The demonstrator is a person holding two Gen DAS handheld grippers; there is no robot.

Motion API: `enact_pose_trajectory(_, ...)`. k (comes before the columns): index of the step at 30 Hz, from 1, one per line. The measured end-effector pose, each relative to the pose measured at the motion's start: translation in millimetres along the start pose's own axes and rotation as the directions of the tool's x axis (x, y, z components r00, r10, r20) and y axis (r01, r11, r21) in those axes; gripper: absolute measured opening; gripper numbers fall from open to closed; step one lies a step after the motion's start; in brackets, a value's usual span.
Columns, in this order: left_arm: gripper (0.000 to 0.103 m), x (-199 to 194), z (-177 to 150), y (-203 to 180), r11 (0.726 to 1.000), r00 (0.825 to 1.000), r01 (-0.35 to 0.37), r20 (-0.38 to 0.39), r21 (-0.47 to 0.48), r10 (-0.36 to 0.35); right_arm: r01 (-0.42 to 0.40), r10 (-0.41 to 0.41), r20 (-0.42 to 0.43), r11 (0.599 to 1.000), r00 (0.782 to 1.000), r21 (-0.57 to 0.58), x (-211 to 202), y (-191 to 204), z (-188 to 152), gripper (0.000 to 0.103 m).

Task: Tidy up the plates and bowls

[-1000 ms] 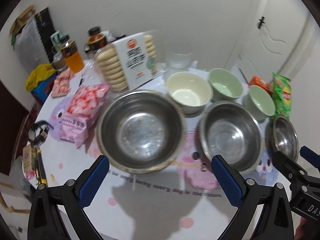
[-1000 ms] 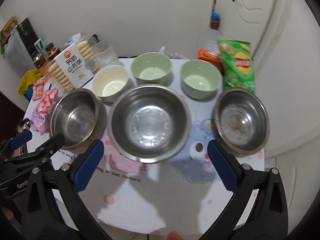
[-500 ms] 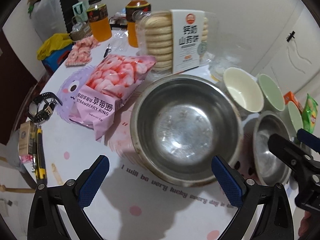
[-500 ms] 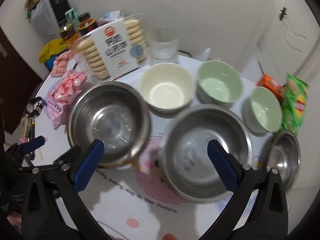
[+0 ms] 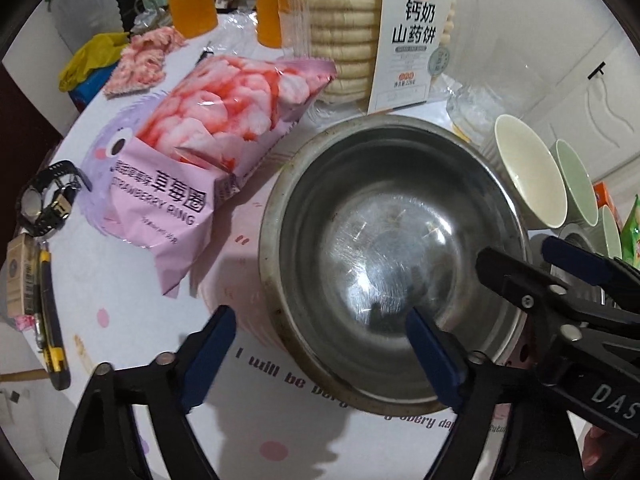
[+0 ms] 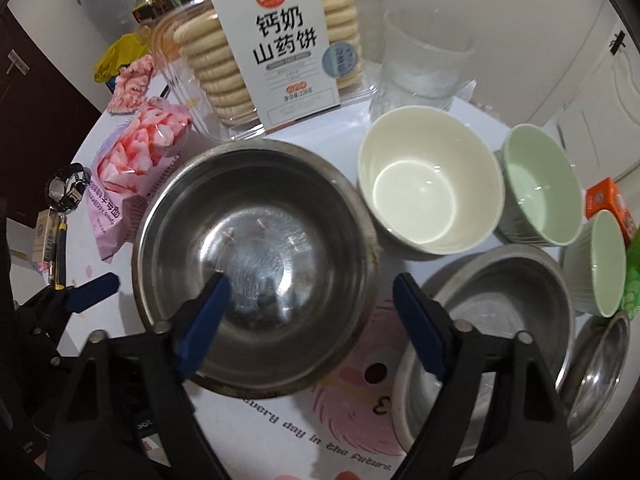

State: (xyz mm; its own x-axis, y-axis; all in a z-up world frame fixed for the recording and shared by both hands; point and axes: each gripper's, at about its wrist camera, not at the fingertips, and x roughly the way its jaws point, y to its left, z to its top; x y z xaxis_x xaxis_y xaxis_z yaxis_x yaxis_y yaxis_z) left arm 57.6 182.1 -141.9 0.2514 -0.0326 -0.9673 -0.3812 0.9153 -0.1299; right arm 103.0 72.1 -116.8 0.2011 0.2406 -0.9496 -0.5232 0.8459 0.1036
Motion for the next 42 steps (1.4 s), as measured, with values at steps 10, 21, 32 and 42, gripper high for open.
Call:
enact_pose_trajectory(10,0.053,25.4,6.1,3.5,0.999,0.997,0.024,-0.072,-0.028,-0.026,0.028,-0.028,0.005,1.000,1.000,-0.002,13.0,-1.6,6.9,0.073)
enact_pose_trajectory(21,0.037,27.1,14.8,8.6,0.999,0.997,0.010,-0.078,-0.043,-0.013,0.036,-0.036,-0.005,0.999,0.999,-0.010,8.5,3.2,3.4,0.060)
enact_pose_trajectory(32,0.022,45.5,21.8,29.0,0.998,0.995,0.013,-0.098,-0.061,-0.019,-0.005,0.004,-0.116,1.000,0.993,-0.002,36.0,8.0,-3.3,0.017)
enact_pose_trajectory(42,0.017,38.9,25.2,38.6,0.998,0.995,0.039,-0.085,-0.045,-0.043,-0.054,0.056,-0.090,0.998,0.994,0.024,29.1,0.0,-5.7,0.004)
